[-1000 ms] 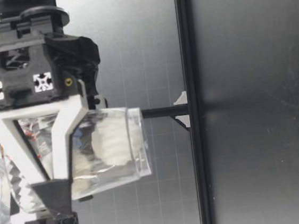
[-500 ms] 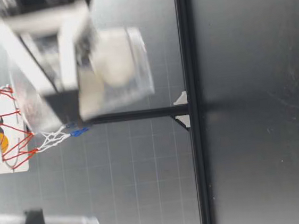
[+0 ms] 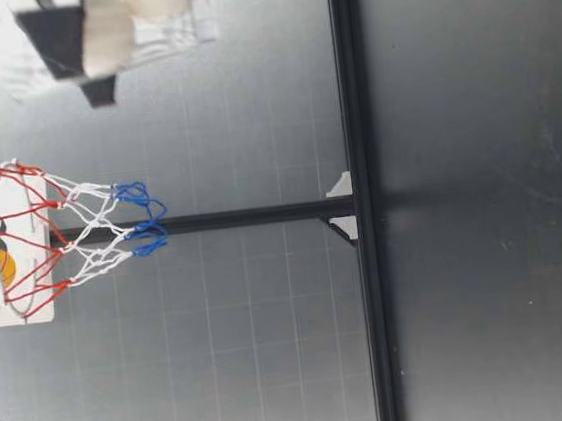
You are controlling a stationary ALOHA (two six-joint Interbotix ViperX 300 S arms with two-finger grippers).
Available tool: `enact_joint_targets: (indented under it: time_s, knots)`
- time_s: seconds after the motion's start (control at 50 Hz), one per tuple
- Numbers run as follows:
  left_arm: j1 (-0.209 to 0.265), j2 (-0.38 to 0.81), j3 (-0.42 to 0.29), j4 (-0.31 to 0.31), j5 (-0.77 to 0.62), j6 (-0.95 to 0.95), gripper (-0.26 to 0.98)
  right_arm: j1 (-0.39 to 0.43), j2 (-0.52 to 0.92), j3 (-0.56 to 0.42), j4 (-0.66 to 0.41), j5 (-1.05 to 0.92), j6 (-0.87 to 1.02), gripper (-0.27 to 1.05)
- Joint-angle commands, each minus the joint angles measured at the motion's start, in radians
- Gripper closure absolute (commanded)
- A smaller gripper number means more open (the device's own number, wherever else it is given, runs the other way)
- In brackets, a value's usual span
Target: Transfer one of the two balls in the right glass into the left glass, then transfer it back to the right glass.
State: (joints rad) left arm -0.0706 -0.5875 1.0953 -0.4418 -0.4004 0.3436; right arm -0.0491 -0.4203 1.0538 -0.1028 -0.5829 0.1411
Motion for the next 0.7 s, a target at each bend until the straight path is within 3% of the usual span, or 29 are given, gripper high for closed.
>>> enact_joint_targets:
  time_s: [0.0, 0.68]
  knots:
    - [-0.003, -0.003, -0.006, 0.003, -0.018, 0.000, 0.02, -0.006, -0.037, -0.002, 0.003, -0.005, 0.000, 0.06]
    - [-0.003, -0.018, -0.005, 0.005, -0.031, 0.011, 0.02, -0.006, -0.048, 0.002, 0.002, -0.003, -0.002, 0.06]
